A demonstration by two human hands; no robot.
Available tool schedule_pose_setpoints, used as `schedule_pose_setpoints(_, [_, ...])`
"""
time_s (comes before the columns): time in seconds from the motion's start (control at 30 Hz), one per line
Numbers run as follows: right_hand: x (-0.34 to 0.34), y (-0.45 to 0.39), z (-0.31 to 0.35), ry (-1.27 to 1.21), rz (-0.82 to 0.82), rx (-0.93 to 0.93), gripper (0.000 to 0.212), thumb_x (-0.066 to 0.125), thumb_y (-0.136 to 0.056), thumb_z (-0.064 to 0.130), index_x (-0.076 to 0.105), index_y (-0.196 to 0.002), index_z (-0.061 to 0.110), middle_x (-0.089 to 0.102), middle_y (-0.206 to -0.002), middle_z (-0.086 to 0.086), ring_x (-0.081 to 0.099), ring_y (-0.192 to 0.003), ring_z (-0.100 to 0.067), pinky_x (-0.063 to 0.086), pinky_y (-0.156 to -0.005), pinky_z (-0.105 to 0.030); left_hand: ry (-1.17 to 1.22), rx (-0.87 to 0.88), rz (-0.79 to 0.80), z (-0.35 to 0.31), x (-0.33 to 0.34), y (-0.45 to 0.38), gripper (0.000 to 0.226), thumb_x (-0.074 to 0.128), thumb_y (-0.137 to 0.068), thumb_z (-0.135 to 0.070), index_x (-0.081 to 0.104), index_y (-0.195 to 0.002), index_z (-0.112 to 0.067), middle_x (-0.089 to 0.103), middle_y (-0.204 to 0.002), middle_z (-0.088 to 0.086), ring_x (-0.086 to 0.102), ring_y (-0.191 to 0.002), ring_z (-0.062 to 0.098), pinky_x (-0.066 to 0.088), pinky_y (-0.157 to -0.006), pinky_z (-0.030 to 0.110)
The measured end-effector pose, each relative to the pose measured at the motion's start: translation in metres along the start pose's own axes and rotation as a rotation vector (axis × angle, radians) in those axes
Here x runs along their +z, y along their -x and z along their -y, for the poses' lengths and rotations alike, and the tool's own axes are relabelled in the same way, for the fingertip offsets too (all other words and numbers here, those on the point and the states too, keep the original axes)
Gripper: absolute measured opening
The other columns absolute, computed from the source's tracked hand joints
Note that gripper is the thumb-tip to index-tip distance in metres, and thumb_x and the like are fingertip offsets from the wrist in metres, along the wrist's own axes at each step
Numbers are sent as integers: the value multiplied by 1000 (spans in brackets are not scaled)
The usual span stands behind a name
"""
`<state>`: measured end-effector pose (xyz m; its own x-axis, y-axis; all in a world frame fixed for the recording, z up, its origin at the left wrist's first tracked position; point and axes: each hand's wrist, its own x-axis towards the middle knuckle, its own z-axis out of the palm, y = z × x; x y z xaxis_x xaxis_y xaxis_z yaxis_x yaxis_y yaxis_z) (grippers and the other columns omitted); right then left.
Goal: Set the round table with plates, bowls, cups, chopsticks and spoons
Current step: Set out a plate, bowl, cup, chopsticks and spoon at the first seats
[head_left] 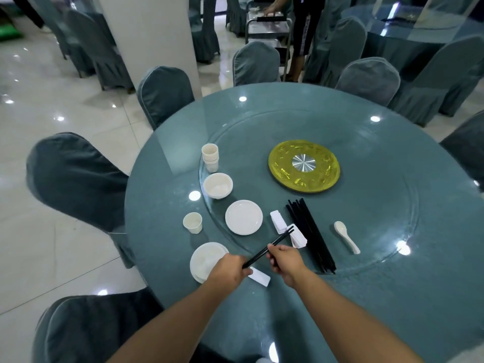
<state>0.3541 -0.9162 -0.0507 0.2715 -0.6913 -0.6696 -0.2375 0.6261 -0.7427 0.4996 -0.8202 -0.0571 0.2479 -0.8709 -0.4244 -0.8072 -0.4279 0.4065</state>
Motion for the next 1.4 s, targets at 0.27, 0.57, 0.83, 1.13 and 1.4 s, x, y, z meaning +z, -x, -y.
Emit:
schedule_pose_setpoints(0.27, [19,-4,-7,24,44,25,24,59,-95,12,59,-72,7,58,-64,-8,42,-47,-12,32,-41,-21,97,60,-133,18,7,16,21,59,-90,-37,62,-96,-17,65,-93,3,60,-89,22,36,-66,26])
schedule_pose_setpoints(0.57, [24,-14,-32,140,173,111,28,62,-95,24,56,-74,6,57,-61,-8,41,-43,-15,35,-41,-24,129,-36,-141,32,36,24,20,52,-93,-27,57,-82,-11,59,-86,6,56,-80,24,33,-64,26])
schedule_pose_setpoints(0.83, [-27,-28,-42,365,105,65,37,58,-96,37,62,-76,7,56,-61,-11,41,-43,-15,30,-40,-23,98,-222,-17,50,84,37,21,49,-92,-25,61,-91,-8,62,-99,9,59,-92,26,45,-76,34])
schedule_pose_setpoints(1.13, [-69,-45,-53,444,83,92,35,58,-96,37,66,-78,8,59,-59,-4,44,-42,-11,33,-39,-22,183,-363,-21,48,121,34,23,48,-97,-24,59,-106,-6,52,-111,10,59,-95,26,48,-85,34])
schedule_pose_setpoints(1.4, [-80,-53,-55,504,120,83,30,59,-96,28,64,-74,8,58,-59,-5,42,-40,-10,32,-38,-21,202,-438,-11,35,126,28,24,52,-97,-32,52,-109,-11,44,-116,5,59,-95,28,49,-84,37])
